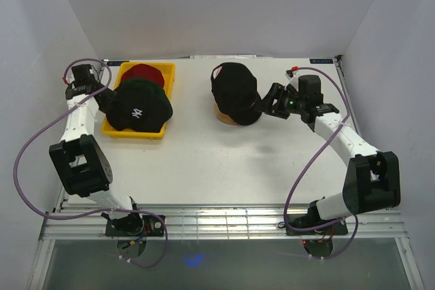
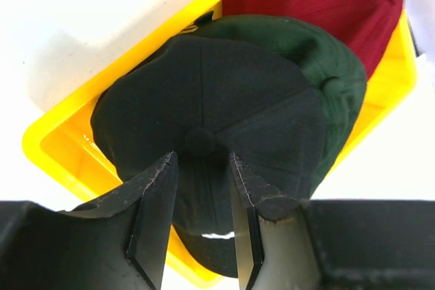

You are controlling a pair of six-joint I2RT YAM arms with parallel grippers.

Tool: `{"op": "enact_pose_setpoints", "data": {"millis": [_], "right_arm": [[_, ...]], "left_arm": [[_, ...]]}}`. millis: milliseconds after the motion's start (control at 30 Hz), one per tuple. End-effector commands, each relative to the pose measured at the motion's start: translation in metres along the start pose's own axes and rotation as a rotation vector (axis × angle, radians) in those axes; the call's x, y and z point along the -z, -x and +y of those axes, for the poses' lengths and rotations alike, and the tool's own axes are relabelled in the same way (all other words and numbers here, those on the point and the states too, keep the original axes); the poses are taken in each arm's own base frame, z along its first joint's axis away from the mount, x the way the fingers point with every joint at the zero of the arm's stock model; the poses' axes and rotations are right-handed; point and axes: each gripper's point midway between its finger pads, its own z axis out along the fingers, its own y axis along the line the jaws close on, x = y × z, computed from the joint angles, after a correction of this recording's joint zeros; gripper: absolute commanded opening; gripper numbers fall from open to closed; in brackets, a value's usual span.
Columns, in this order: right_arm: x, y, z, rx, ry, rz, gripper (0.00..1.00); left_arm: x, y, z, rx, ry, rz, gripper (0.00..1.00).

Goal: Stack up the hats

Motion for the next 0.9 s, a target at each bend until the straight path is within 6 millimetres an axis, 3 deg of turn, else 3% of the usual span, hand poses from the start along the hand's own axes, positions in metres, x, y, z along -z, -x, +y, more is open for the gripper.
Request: {"op": "enact_pose_setpoints", "data": {"millis": [0, 267, 367, 400, 500, 667, 867], "right_arm": [[0.004, 0.006, 0.008, 0.033, 0.023, -0.021, 0.68], [0.008, 0.008, 0.024, 0.058, 0.042, -0.026, 0.68], [0.010, 0.007, 0.027, 0.059, 0.047, -0.028, 0.68], [0.011, 0.007, 0.029, 0.063, 0.050, -0.031, 0.68], [0.014, 0.005, 0.037, 0.071, 0.065, -0.032, 0.68], [0.021, 0.011, 0.061, 0.101, 0.104, -0.058, 0.68], [0.022, 0.010, 0.109, 0.131, 0.234, -0.097, 0.69]], "left_arm": [[0.000, 0.000, -0.001, 0.010, -0.013, -0.006, 0.46], [-0.007, 0.003, -0.001, -0.005, -0.009, -0.012, 0.40], [-0.008, 0.007, -0.005, -0.022, -0.017, -0.015, 0.23], [-0.008, 0.008, -0.008, -0.027, -0.025, -0.012, 0.13], [0.000, 0.011, -0.012, -0.031, -0.044, -0.023, 0.00], [0.033, 0.020, -0.028, -0.029, -0.116, -0.053, 0.00], [0.081, 0.038, -0.053, -0.009, -0.208, -0.088, 0.00]]}}
